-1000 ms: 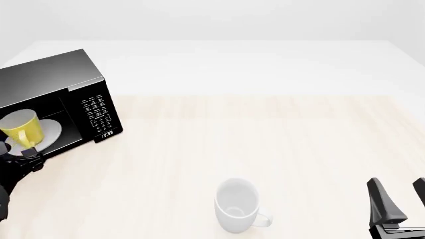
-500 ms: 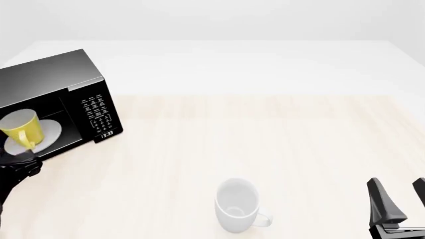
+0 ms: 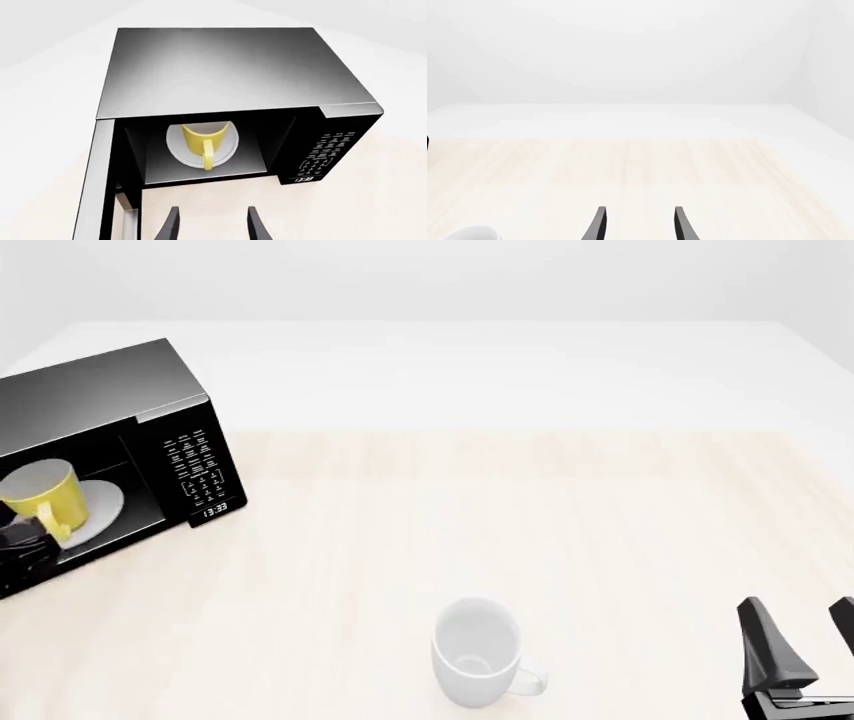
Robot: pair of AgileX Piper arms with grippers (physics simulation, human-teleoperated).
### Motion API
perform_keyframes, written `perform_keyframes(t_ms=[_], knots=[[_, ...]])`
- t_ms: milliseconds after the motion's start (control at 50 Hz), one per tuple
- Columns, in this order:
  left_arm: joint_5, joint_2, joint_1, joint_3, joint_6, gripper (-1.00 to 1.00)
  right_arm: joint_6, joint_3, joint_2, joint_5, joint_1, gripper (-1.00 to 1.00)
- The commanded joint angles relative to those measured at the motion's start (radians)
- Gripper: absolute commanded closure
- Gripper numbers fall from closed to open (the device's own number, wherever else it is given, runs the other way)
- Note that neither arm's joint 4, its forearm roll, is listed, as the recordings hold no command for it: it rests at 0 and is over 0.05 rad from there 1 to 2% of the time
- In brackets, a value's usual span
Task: Put the yellow and white mug in the microwave and close it.
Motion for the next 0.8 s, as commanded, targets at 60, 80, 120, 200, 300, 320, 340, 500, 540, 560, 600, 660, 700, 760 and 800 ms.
perform_keyframes(t_ms=[60, 80, 120, 200, 300, 320, 340, 500, 540, 560, 600, 660, 700, 760, 800], knots=[[0.207, -0.174, -0.012, -0.06, -0.002, -1.0, 0.0, 0.0, 0.0, 0.0, 0.0, -1.0], [0.223, -0.185, -0.013, -0.068, -0.003, -1.0, 0.0, 0.0, 0.0, 0.0, 0.0, -1.0], [0.236, -0.195, -0.01, -0.077, 0.0, -1.0, 0.0, 0.0, 0.0, 0.0, 0.0, -1.0], [0.287, -0.23, -0.02, -0.1, -0.001, -1.0, 0.0, 0.0, 0.0, 0.0, 0.0, -1.0], [0.365, -0.269, -0.013, -0.141, -0.008, -1.0, 0.0, 0.0, 0.0, 0.0, 0.0, -1.0], [0.382, -0.288, -0.012, -0.152, -0.01, -1.0, 0.0, 0.0, 0.0, 0.0, 0.0, -1.0], [0.393, -0.295, -0.014, -0.159, -0.013, -1.0, 0.0, 0.0, 0.0, 0.0, 0.0, -1.0], [0.498, -0.344, 0.037, -0.232, -0.038, -1.0, 0.0, 0.0, 0.0, 0.0, 0.0, -1.0], [0.515, -0.349, 0.05, -0.244, -0.039, -1.0, 0.0, 0.0, 0.0, 0.0, 0.0, -1.0], [0.523, -0.351, 0.047, -0.251, -0.038, -1.0, 0.0, 0.0, 0.0, 0.0, 0.0, -1.0], [0.557, -0.363, 0.045, -0.278, -0.048, -1.0, 0.0, 0.0, 0.0, 0.0, 0.0, -1.0], [0.583, -0.372, 0.056, -0.307, -0.052, -1.0, 0.0, 0.0, 0.0, 0.0, 0.0, -1.0], [0.597, -0.381, 0.059, -0.32, -0.052, -1.0, 0.001, 0.0, 0.0, 0.0, 0.0, -1.0], [0.63, -0.413, 0.081, -0.351, -0.05, -1.0, 0.0, 0.0, 0.0, 0.0, 0.0, -1.0], [0.64, -0.406, 0.081, -0.356, -0.051, -1.0, 0.0, 0.0, 0.0, 0.0, 0.0, -1.0]])
